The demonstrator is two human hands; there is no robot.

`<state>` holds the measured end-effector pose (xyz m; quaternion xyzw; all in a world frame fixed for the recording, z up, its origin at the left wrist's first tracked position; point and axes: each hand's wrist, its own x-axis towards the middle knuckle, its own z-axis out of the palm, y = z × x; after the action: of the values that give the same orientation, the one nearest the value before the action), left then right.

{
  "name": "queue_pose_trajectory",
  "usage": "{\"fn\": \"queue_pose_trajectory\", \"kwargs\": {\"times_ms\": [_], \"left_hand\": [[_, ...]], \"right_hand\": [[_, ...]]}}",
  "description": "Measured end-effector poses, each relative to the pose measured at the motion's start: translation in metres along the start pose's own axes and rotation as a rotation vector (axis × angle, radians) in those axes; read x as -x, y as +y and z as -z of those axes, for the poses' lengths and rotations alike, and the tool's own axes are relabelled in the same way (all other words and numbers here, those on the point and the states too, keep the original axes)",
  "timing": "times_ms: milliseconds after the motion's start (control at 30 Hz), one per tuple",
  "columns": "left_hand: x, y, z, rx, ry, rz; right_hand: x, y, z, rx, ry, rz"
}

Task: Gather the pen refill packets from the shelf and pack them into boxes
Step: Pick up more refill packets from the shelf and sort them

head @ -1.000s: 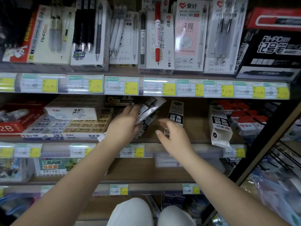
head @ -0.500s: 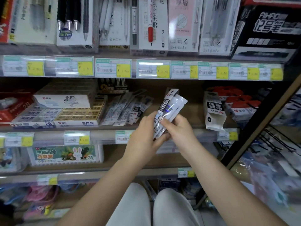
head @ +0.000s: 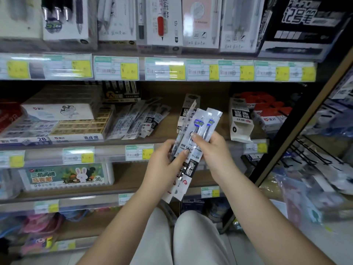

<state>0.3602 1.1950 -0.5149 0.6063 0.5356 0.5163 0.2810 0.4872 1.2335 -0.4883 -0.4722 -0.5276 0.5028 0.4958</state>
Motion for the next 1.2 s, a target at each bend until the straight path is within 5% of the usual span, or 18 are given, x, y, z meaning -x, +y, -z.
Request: {"fn": "queue_pose_trajectory", "kwargs": {"times_ms": [433, 600, 1200], "left_hand": [[0.000, -0.008, 0.008, -0.017, -0.017, 0.234], [0.001, -0.007, 0.008, 0.063, -0.139, 0.234], [0.003, -0.003, 0.005, 0.352, -0.068, 0.304]], "right_hand": [[-0.003, 0.000, 0.005, -0.014, 0.087, 0.045], [-0.006, -0.004, 0.007, -0.012, 0.077, 0.038], [-0.011, 0.002, 0.004, -0.062, 0.077, 0.035]]}}
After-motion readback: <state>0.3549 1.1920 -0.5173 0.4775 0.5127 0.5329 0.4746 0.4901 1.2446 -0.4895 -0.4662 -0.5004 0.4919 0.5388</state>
